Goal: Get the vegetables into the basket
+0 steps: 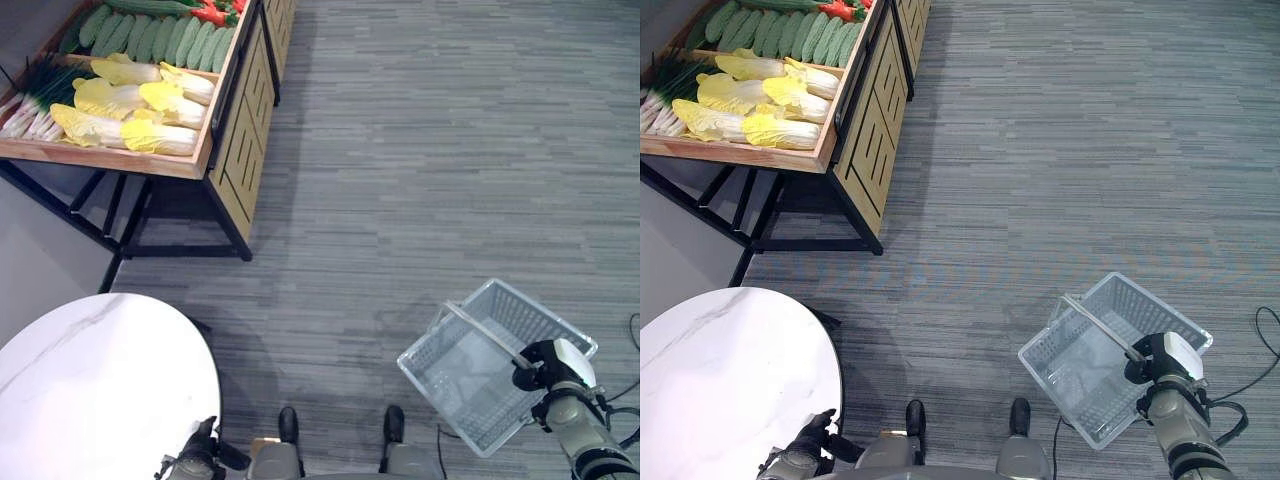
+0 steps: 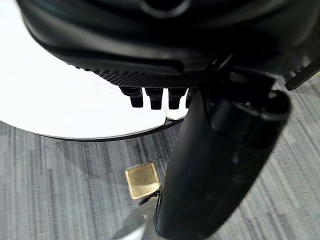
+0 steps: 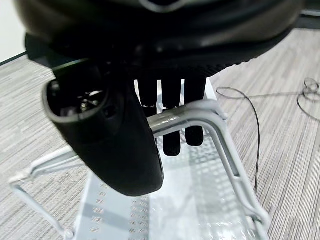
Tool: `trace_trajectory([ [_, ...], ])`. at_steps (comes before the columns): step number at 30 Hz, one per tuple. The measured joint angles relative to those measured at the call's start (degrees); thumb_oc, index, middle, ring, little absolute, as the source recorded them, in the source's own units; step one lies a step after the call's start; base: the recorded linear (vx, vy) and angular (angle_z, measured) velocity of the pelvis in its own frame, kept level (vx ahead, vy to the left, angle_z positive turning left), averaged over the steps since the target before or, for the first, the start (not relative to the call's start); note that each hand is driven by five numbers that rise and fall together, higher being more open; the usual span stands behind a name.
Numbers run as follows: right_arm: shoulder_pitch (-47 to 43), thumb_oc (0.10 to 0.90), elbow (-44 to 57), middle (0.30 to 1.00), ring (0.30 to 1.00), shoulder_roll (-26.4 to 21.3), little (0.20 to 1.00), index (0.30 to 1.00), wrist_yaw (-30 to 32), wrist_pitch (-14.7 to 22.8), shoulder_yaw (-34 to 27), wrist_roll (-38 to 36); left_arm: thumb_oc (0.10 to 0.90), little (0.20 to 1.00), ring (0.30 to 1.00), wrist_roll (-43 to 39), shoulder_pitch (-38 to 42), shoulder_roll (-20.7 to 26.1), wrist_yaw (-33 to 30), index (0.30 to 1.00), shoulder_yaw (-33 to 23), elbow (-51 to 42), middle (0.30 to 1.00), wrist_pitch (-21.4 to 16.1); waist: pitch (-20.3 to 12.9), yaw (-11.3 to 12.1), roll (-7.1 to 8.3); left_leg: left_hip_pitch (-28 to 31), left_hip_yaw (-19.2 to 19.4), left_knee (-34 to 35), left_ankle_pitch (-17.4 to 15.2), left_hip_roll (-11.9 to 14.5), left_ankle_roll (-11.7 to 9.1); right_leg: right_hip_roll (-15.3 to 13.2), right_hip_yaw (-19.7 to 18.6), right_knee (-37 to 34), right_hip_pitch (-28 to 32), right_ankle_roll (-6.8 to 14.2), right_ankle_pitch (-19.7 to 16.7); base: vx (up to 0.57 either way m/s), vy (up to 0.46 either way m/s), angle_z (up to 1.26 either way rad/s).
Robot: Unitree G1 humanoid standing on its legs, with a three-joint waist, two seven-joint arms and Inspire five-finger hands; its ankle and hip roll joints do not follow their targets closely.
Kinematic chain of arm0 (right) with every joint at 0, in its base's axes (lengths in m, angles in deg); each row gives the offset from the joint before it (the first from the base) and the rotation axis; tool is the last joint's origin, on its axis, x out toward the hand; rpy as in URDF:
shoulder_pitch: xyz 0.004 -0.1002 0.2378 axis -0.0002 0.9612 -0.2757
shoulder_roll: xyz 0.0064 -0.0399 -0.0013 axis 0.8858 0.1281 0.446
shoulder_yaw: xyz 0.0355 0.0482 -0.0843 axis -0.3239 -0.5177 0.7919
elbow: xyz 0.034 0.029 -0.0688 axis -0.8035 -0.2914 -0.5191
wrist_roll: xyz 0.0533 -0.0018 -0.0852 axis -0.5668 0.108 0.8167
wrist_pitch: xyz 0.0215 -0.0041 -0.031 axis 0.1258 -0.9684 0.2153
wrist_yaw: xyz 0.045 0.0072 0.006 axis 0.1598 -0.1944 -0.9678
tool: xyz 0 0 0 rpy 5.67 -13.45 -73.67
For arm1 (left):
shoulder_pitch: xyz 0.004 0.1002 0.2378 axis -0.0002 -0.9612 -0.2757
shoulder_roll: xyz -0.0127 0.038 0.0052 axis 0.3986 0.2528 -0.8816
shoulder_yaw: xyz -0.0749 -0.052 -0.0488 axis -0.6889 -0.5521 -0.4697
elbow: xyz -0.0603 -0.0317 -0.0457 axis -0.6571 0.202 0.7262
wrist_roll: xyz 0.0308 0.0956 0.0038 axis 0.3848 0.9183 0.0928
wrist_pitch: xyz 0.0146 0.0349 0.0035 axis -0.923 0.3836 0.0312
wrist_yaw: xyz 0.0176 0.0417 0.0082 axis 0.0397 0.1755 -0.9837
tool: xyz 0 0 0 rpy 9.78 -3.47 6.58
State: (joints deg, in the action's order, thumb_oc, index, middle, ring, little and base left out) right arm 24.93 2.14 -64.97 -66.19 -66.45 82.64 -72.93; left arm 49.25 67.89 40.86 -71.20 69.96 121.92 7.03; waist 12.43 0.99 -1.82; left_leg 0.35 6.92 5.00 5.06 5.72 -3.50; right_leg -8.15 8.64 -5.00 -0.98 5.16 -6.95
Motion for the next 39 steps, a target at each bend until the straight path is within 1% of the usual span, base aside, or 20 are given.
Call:
trace_trajectory([
  [5,0.42,0.400,-0.01,0.300,0.300,-0.04,0.300,0.300,0.02,-0.14,0.59,0.03,0.900,1.000,1.000,0.23,-0.25,0.06,-0.59,1.000,-0.09,0.41,1.000,0.10,-0.06,-0.11,-0.02,0.12,0.32,-0.01,-0.01,0.38,0.03,0.35,-0.43,0.17,-0.19,0.42,0.25,0.00,-0.074,-0.04],
  [9,1.14,0.400,2.49,0.300,0.300,-0.11,0.300,0.300,0.01,-0.25,1.33,0.55,0.900,1.000,1.000,0.23,-0.27,0.04,-1.18,1.000,-0.12,0.84,1.000,0.14,-0.34,-0.18,-0.48,-1.86,-0.04,-1.28,-0.01,1.81,0.02,1.27,-0.36,1.69,-2.23,0.12,0.79,0.01,-0.189,-0.01],
  [14,2.00,0.400,7.81,0.300,0.300,-2.25,0.300,0.300,0.03,-0.30,1.33,0.79,0.900,1.000,1.000,0.26,-0.23,-0.78,-1.20,1.000,-0.08,2.60,1.000,0.27,0.08,0.15,-2.42,-5.81,-2.81,-6.18,0.22,3.32,0.09,3.04,1.00,2.87,-3.32,-1.02,1.34,0.04,-0.174,0.16],
  [15,2.22,0.400,9.22,0.300,0.300,-3.34,0.300,0.300,0.04,-0.28,1.30,0.94,0.900,1.000,1.000,0.29,-0.02,-1.05,-1.21,1.000,-0.08,2.90,1.000,0.23,0.60,0.40,-3.07,-7.24,-3.13,-8.29,0.45,3.55,-0.26,3.17,1.58,4.25,-4.00,-1.90,1.95,0.03,-0.081,0.21],
  [17,2.37,0.400,10.62,0.300,0.300,-5.10,0.300,0.300,0.05,-0.15,0.78,1.85,0.900,1.000,1.000,0.29,0.31,-1.50,-1.21,1.000,-0.06,3.12,1.000,0.31,1.37,0.48,-3.68,-10.59,-4.29,-12.40,2.09,3.40,-1.53,2.54,2.37,6.73,-5.58,-3.49,3.39,0.07,-0.067,0.31],
  [18,2.34,0.400,10.64,0.300,0.300,-5.23,0.300,0.300,0.07,-0.15,0.53,1.89,0.900,1.000,1.000,0.30,0.25,-1.56,-1.15,1.000,-0.03,3.40,1.000,0.47,1.39,0.67,-3.67,-10.79,-5.15,-12.08,3.74,3.09,-2.15,2.05,2.57,6.69,-5.64,-3.81,3.59,0.13,-0.053,0.45],
  [19,3.12,0.400,11.38,0.300,0.300,-5.41,0.300,0.300,0.53,-0.17,-0.52,2.05,0.900,1.000,1.000,0.27,0.52,-2.02,-1.21,1.000,0.01,3.77,1.000,0.72,1.95,1.06,-3.19,-13.07,-6.29,-13.71,7.15,2.25,-3.99,1.57,2.85,6.05,-5.52,-4.63,3.91,0.13,-0.003,0.42],
  [20,3.15,0.400,11.38,0.300,0.300,-5.58,0.300,0.300,0.56,-0.17,-0.84,2.11,0.900,1.000,1.000,0.27,0.41,-2.46,-1.16,1.000,0.04,4.09,1.000,0.78,2.01,1.33,-3.09,-13.41,-6.63,-13.28,8.71,1.38,-4.38,0.86,2.94,5.61,-5.55,-4.73,3.97,0.19,0.014,0.37],
  [22,3.06,0.400,11.81,0.300,0.300,-5.80,0.300,0.300,0.91,-0.21,-0.96,2.10,0.900,1.000,1.000,0.28,0.19,-3.44,-1.16,1.000,0.03,4.98,1.000,1.08,2.03,0.97,-3.05,-13.58,-6.38,-11.65,6.20,0.26,-4.68,-0.11,2.83,5.20,-6.21,-5.79,4.68,0.22,0.028,0.20],
  [25,3.16,0.400,12.15,0.300,0.300,-5.76,0.300,0.300,1.91,-0.29,-1.10,2.11,0.900,1.000,1.000,0.33,0.64,-5.04,-1.20,1.000,-0.03,6.97,1.000,1.29,2.51,0.57,-2.38,-13.16,-6.38,-1.78,2.75,-2.69,-3.42,-0.89,0.68,0.53,-6.52,-5.66,4.58,0.19,0.057,0.11],
  [26,3.31,0.400,12.17,0.300,0.300,-5.59,0.300,0.300,1.91,-0.34,-1.09,2.16,0.900,1.000,1.000,0.34,0.34,-5.30,-1.18,1.000,-0.08,6.61,1.000,1.32,2.88,0.83,-2.83,-12.07,-6.16,0.36,2.19,-2.16,-3.06,-0.01,-0.74,0.06,-6.51,-5.15,3.44,0.25,0.152,-0.27],
  [27,3.88,0.400,12.20,0.300,0.300,-5.56,0.300,0.300,1.87,-0.34,-0.93,2.33,0.900,1.000,1.000,0.35,-0.54,-5.42,-1.16,1.000,-0.10,5.44,1.000,1.45,3.57,1.40,-4.32,-8.73,-5.86,-0.43,0.88,0.29,-1.92,2.34,-1.84,0.02,-4.95,-4.56,-0.11,0.33,0.215,-0.47],
  [28,3.50,0.400,12.33,0.300,0.300,-4.45,0.300,0.300,1.97,-0.40,-1.34,2.51,0.900,1.000,1.000,0.42,-1.25,-5.26,-1.11,1.000,-0.24,5.11,1.000,1.56,4.18,1.87,-4.28,-6.81,-5.61,-0.36,1.96,1.09,-1.31,3.14,-3.25,-0.12,-4.37,-4.42,-0.05,0.31,0.265,-0.71],
  [29,3.90,0.400,13.91,0.300,0.300,-3.83,0.300,0.300,1.97,-0.42,-1.31,2.67,0.900,1.000,1.000,0.44,-1.51,-4.75,-1.07,1.000,-0.39,4.20,1.000,1.78,4.62,3.03,-3.30,-6.41,-3.98,-1.18,0.59,0.50,-0.58,2.58,-5.14,-0.04,-4.45,-3.83,1.58,0.20,0.235,-0.76],
  [31,5.26,0.400,17.60,0.300,0.300,-3.20,0.300,0.300,2.08,-0.05,-1.39,2.82,0.900,1.000,1.000,1.60,-0.85,-3.56,-1.10,1.000,-0.35,3.01,1.000,1.70,5.97,3.42,-0.99,-6.27,-1.74,-2.71,-0.35,-0.62,0.74,1.20,-4.95,1.88,-4.47,-2.90,2.89,0.14,0.221,-0.34],
  [32,5.59,0.400,17.66,0.300,0.300,-1.93,0.300,0.300,2.08,-0.07,-1.38,2.82,0.900,1.000,1.000,1.87,-0.34,-2.49,-1.05,1.000,-0.34,2.95,1.000,1.66,5.93,2.85,0.93,-6.19,-1.65,-3.66,-0.67,-2.11,1.77,-0.09,-5.36,3.11,-4.66,-2.58,1.21,0.11,0.213,0.06],
  [34,5.48,0.400,17.29,0.300,0.300,0.13,0.300,0.300,2.08,-0.29,-1.35,2.82,0.900,1.000,1.000,2.60,0.44,-1.29,-1.10,1.000,-0.20,2.77,1.000,1.26,5.13,2.94,2.74,-6.38,-1.22,-5.20,-2.68,-3.30,2.93,-1.40,-6.52,3.78,-4.93,-1.29,1.42,0.09,0.189,-0.21],
  [35,5.06,0.400,17.26,0.300,0.300,1.25,0.300,0.300,2.08,-0.24,-1.24,2.82,0.900,1.000,1.000,2.60,1.27,-0.33,-1.15,1.000,-0.09,2.00,1.000,1.11,4.51,3.06,3.90,-7.27,0.72,-6.10,-3.61,-4.55,3.69,-2.64,-7.98,3.76,-6.40,-0.63,0.96,0.08,0.214,-0.45],
  [38,3.56,0.400,15.21,0.300,0.300,2.73,0.300,0.300,2.02,-0.53,-0.39,2.83,0.900,1.000,1.000,2.58,2.93,1.54,-1.90,1.000,-0.36,1.23,1.000,0.73,4.23,2.91,4.30,-7.56,1.74,-7.51,-5.10,-5.84,5.01,-3.52,-8.11,4.69,-7.21,-0.06,-0.14,0.10,0.292,-0.28],
  [39,2.39,0.400,14.71,0.300,0.300,3.57,0.300,0.300,2.19,-0.69,0.20,2.81,0.900,1.000,1.000,2.55,3.70,1.95,-2.10,1.000,-0.30,1.87,1.000,0.82,3.54,2.81,4.52,-8.40,2.08,-7.07,-5.58,-5.88,5.42,-3.52,-8.57,6.70,-9.63,-0.04,-0.18,0.06,0.176,-0.20],
])
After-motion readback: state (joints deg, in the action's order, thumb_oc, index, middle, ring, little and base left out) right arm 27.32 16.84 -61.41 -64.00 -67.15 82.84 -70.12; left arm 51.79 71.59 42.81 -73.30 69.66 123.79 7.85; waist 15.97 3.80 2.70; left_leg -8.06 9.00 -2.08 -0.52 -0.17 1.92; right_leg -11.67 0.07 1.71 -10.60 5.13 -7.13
